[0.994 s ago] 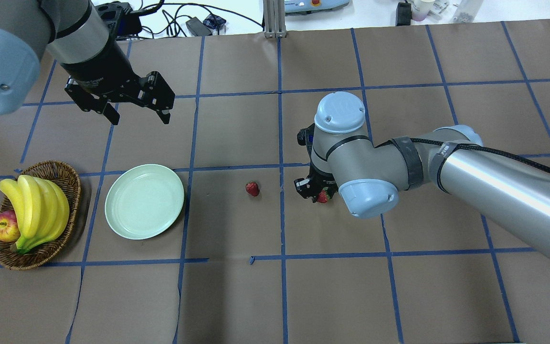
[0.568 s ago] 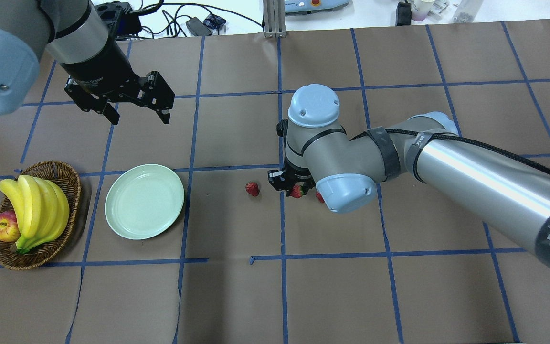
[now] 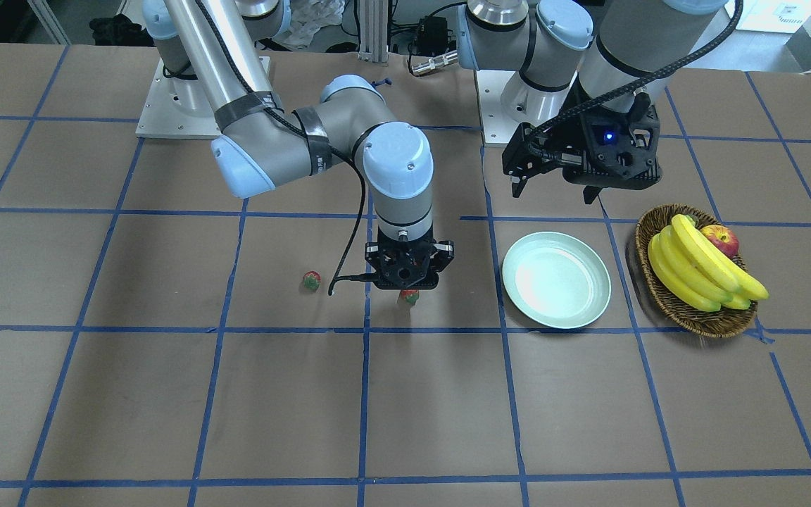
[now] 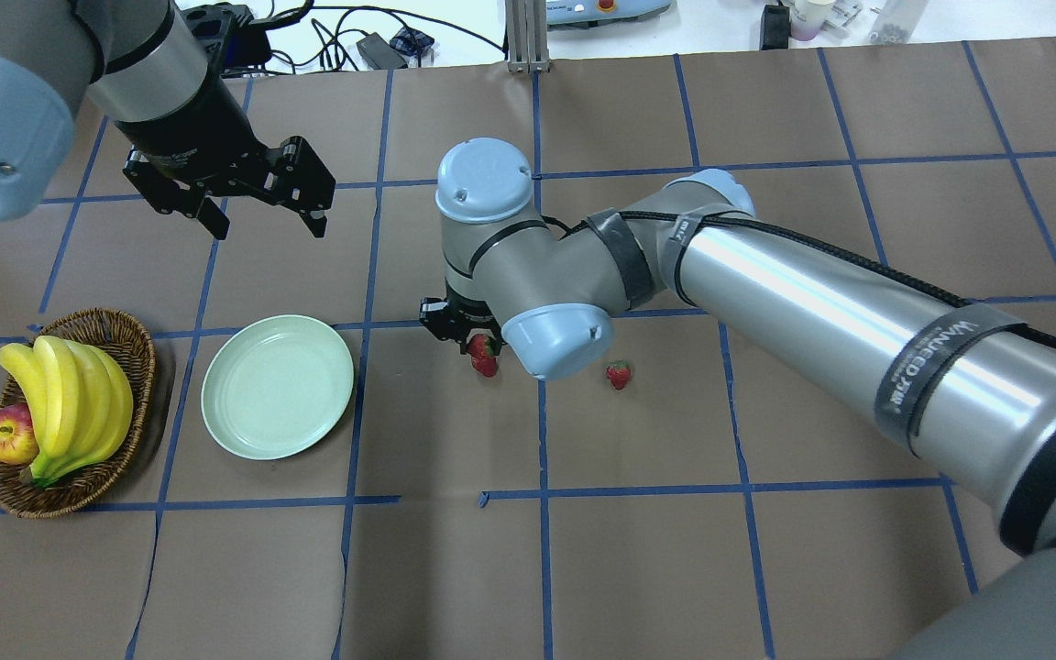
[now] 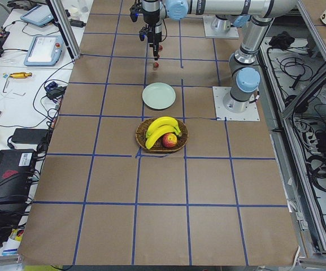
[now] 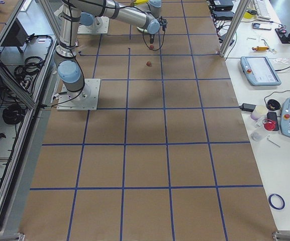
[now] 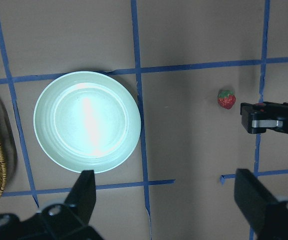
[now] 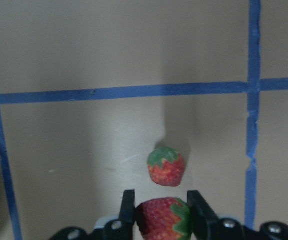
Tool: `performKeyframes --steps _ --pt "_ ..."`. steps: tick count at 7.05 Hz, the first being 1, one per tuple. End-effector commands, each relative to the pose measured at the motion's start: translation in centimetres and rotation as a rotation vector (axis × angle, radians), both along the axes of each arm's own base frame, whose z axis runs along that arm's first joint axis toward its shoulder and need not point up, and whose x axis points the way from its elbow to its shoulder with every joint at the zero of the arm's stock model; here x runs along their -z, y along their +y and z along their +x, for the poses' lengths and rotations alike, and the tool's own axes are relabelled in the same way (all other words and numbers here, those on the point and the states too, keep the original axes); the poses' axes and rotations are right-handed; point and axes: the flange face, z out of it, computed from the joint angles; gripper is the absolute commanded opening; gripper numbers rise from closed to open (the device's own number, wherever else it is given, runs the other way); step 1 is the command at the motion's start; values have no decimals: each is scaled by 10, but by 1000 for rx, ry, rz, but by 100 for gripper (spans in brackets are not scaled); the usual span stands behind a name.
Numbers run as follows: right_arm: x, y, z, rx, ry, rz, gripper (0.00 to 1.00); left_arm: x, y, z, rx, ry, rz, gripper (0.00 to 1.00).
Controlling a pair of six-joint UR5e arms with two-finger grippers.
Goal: Collect all strawberries into plate
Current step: 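Carry the strawberry toward the plate and release it beside the first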
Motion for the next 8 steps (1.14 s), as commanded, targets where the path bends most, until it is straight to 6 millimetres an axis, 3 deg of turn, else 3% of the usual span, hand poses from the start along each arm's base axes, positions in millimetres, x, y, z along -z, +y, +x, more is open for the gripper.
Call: performKeyframes --steps 1,4,6,7,8 --pt "28 -9 37 22 9 20 27 0 0 0 0 0 0 100" --pt "54 -8 42 18 13 55 35 0 0 0 0 0 0 100" --pt "51 -10 43 23 7 52 92 1 0 0 0 0 1 100" --pt "45 -11 46 22 -22 57 100 1 0 0 0 0 1 100" --pt "34 -15 51 16 -56 57 100 1 0 0 1 0 3 100"
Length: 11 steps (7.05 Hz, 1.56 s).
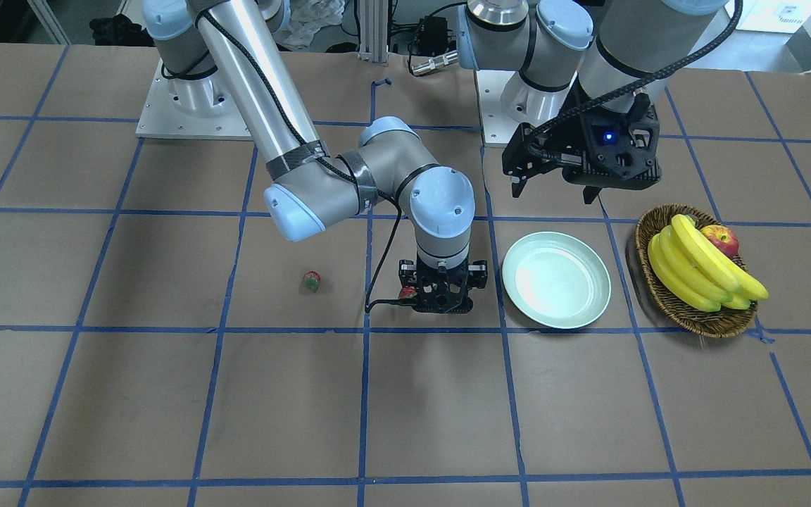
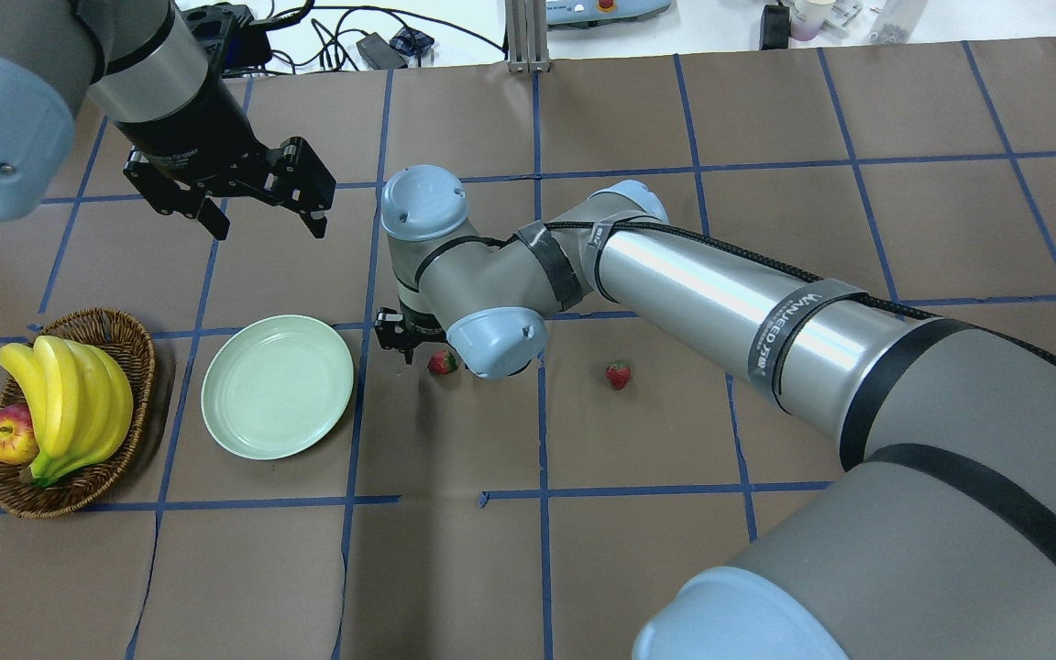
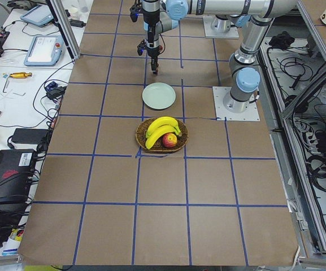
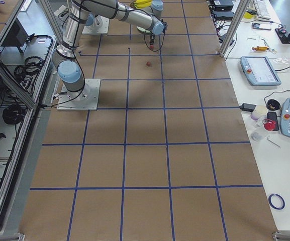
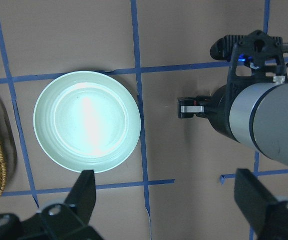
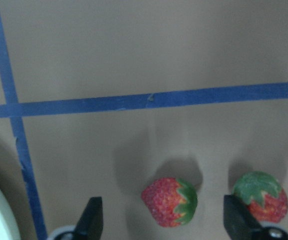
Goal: Collect all strawberries into plate
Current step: 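Return the right gripper to the remaining strawberry and grasp it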
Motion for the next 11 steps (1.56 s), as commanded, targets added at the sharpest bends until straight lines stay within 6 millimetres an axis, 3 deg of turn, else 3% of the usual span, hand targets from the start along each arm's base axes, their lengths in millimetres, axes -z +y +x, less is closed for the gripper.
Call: performKeyframes --steps 1,2,3,4,5,7,8,11 --pt "-40 -10 8 -4 -53 -36 100 -1 0 0 0 -2 0 100" --pt "-61 -8 4 -5 -25 -13 100 -1 0 0 1 -3 0 100" --pt "-71 -1 -15 0 38 45 100 -1 0 0 1 -3 -2 100" --pt "-65 -8 -40 -4 147 21 100 -1 0 0 1 -5 -2 100" --pt "-54 -12 -76 25 221 29 100 -1 0 0 1 -3 -2 100" --pt "-43 1 -174 -23 246 93 100 -1 0 0 1 -5 -3 100" --pt "-38 -1 -207 -47 213 84 97 -1 0 0 1 -5 -3 100" --pt "4 6 -211 -62 146 69 98 -1 0 0 1 -3 -2 100"
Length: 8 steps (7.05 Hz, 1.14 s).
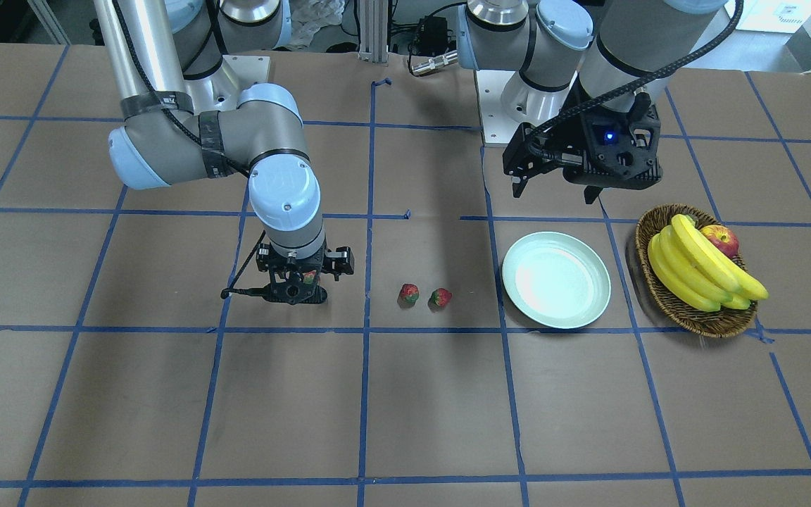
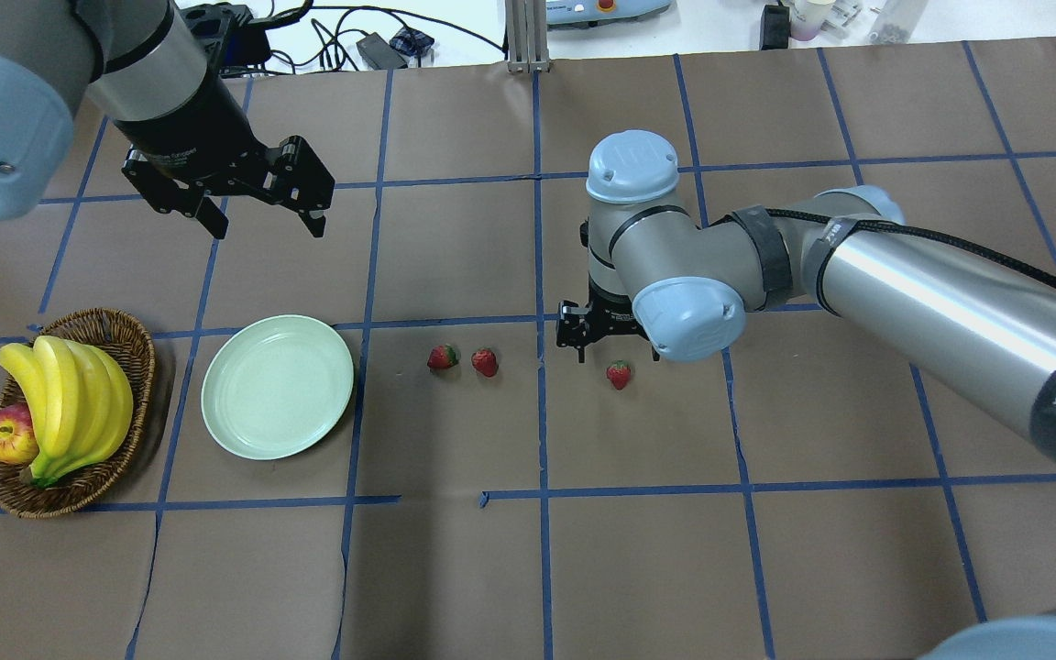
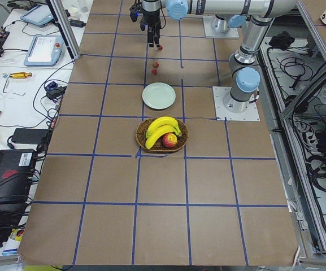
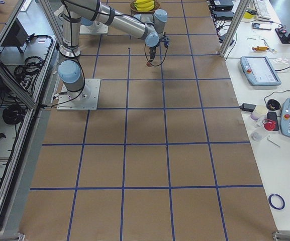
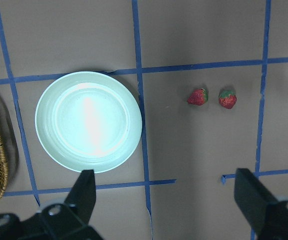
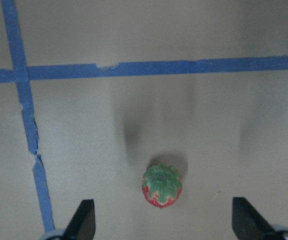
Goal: Collect all strawberries into plate
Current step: 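Return the right gripper to the remaining strawberry and grasp it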
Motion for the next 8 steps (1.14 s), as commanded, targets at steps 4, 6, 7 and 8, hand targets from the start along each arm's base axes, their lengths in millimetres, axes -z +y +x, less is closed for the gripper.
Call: performKeyframes --steps 4,6,7,8 --pt "32 13 -5 -3 1 45 52 1 0 0 0 3 2 100" --pt "32 13 -5 -3 1 43 27 1 0 0 0 3 2 100" --pt "26 9 -4 -3 -3 25 15 1 0 0 0 3 2 100" --pt "13 2 -1 -5 -10 -3 11 1 0 0 -2 3 2 100"
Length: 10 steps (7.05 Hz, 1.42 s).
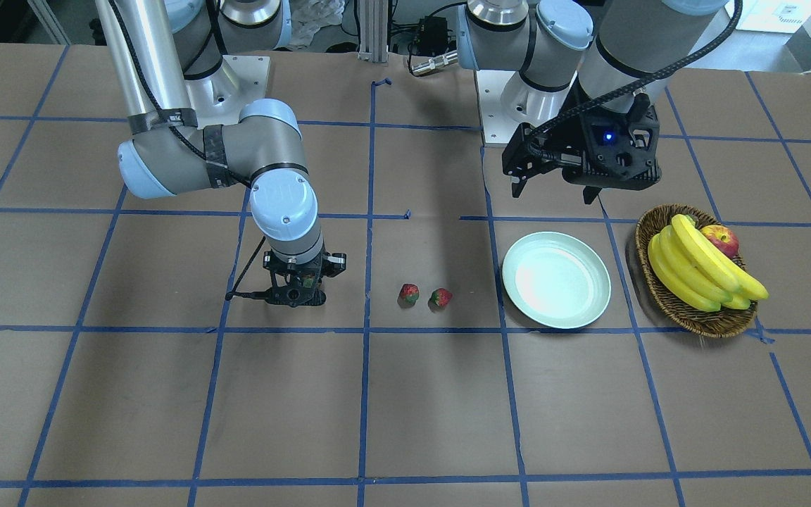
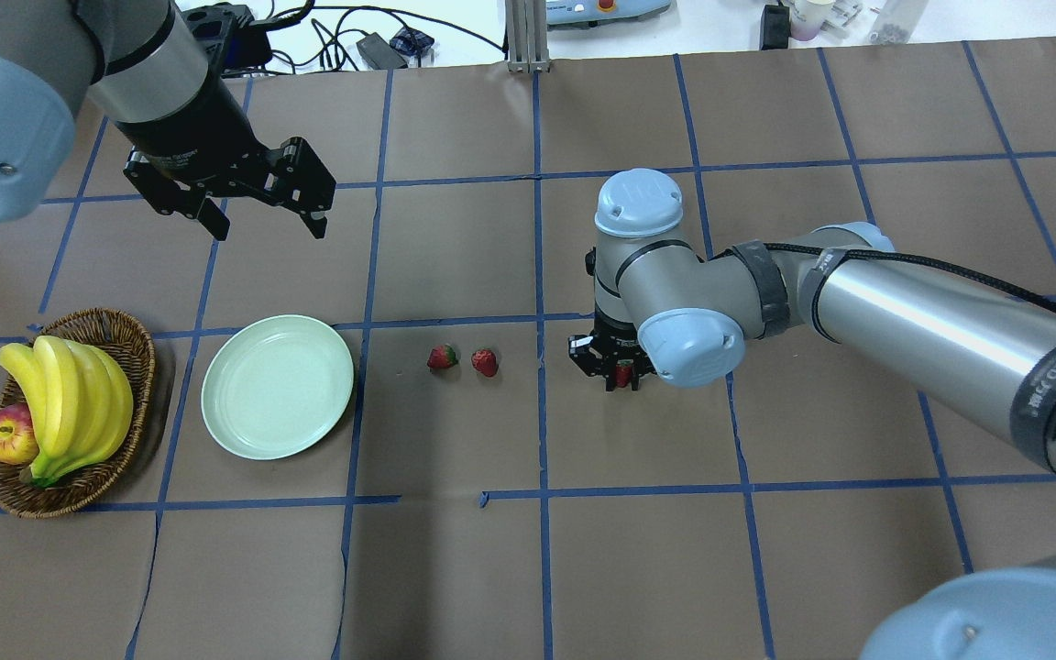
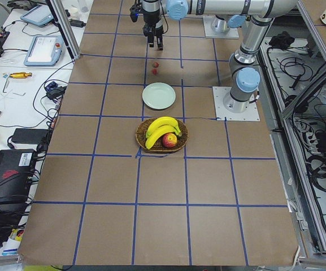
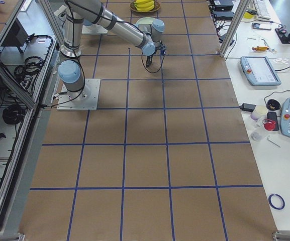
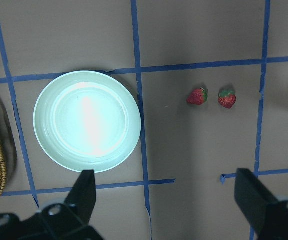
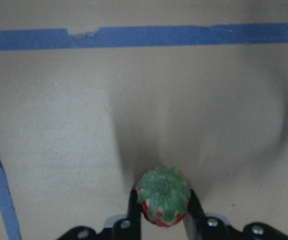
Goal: Collect all strawberries into plate
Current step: 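Carry the strawberry toward the plate and release it near the others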
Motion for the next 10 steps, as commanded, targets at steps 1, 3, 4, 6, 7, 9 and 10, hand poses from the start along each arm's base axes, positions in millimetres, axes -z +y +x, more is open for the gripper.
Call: performKeyframes --steps 1,3,4,6,7,9,10 --pt "-27 -13 15 -7 -14 -52 10 1 0 0 -1 0 2 100" --pt "-48 -7 68 -42 -71 -90 12 2 -1 0 -1 0 3 100" --pt "-59 1 97 10 -105 -98 13 2 -1 0 -1 0 5 100" --pt "-35 40 153 14 -87 -60 17 2 -1 0 -1 0 5 100" --pt "-24 61 181 -12 -78 -44 17 4 -2 0 -1 0 8 100" --pt "-11 72 199 17 -80 -14 17 2 -1 0 -1 0 5 100" --pt "-10 74 199 17 -80 -10 18 5 -3 0 -1 1 11 100"
